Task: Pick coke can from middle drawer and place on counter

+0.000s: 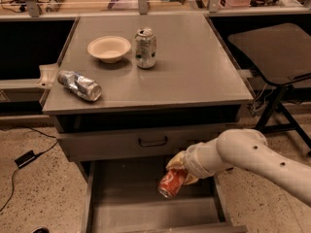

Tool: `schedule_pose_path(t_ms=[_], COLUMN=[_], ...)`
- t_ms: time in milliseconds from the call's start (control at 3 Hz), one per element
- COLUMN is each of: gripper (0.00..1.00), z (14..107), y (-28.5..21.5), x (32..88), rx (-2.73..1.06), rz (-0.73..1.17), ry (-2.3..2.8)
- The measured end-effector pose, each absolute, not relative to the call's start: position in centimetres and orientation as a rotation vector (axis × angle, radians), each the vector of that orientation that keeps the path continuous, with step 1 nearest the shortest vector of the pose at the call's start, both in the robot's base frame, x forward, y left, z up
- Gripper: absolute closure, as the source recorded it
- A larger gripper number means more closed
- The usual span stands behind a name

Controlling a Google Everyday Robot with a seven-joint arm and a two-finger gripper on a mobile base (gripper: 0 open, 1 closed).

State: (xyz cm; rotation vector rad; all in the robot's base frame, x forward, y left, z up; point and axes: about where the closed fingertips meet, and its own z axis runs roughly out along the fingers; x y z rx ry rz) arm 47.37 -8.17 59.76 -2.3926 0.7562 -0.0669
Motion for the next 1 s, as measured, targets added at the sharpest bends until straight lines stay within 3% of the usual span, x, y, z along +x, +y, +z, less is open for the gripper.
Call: schedule_pose_path(t_ms=[667,1000], gripper=[1.0,1.0], z=[63.5,72.9], y=[-10.7,-12.3], x=[47.8,47.9], rx=[-2.388,-2.318], rz=[-0.219,-0.452], ry=[0.765,0.802])
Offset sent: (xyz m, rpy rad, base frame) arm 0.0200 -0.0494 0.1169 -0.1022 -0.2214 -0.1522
